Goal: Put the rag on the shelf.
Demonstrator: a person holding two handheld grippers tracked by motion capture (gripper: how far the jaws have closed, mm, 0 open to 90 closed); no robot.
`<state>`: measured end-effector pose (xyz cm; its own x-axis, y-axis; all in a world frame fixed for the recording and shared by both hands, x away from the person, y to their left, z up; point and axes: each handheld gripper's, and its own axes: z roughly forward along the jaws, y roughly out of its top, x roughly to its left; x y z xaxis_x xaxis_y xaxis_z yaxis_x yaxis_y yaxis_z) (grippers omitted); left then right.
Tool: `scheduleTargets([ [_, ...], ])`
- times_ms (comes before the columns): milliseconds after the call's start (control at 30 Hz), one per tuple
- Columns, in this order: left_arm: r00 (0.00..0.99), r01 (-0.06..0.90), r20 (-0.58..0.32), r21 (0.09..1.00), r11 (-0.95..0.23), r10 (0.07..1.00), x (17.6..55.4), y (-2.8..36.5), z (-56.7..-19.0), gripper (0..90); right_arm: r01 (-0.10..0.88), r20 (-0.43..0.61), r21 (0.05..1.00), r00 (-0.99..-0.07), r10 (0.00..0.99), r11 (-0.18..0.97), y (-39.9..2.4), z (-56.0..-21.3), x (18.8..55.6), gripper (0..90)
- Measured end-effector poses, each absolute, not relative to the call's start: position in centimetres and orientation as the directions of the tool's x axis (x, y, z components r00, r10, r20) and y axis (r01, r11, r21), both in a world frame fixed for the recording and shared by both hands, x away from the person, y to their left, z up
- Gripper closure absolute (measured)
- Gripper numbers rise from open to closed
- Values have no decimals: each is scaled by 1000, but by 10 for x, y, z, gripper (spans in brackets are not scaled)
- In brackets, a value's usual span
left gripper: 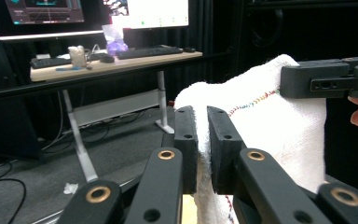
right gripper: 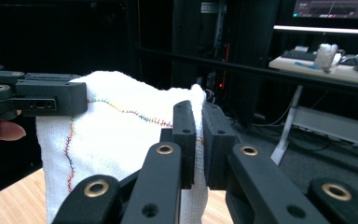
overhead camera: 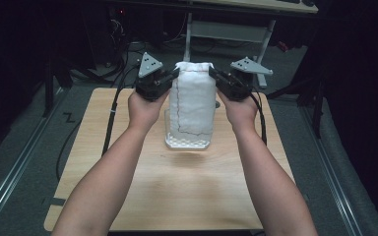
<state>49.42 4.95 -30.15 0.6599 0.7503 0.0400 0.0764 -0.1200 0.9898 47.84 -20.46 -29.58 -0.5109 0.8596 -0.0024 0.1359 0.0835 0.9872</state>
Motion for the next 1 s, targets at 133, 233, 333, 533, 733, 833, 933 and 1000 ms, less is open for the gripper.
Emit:
scheduleTargets([
  [133, 647, 97, 24, 989, -114, 762, 505, 50, -302, 834, 157, 7, 984, -514, 858, 86, -203, -299, 492, 855],
  [233, 640, 106, 21, 988, -116, 768, 511, 50, -304, 834, 169, 23, 983, -516, 856, 75, -203, -303, 498, 855],
  [333, 637, 120, 11, 986, -113, 771, 516, 48, -308, 834, 161, -5, 982, -506, 862, 100, -201, -305, 502, 855],
  [533, 628, 171, 9, 974, -149, 779, 529, 44, -321, 829, 207, 7, 972, -497, 868, 111, -203, -316, 520, 854],
  [733, 610, 188, 32, 965, -184, 791, 538, 44, -328, 829, 233, -21, 960, -497, 868, 157, -198, -327, 533, 854],
  [833, 599, 214, 29, 957, -196, 800, 543, 44, -333, 829, 251, -23, 953, -497, 867, 169, -195, -329, 539, 853],
  [933, 585, 261, 17, 943, -208, 811, 550, 41, -342, 816, 268, -35, 945, -489, 871, 188, -191, -334, 543, 850],
  [1000, 591, 332, -40, 923, -197, 806, 556, 40, -348, 685, 312, -28, 929, -474, 880, 198, -190, -340, 547, 781],
])
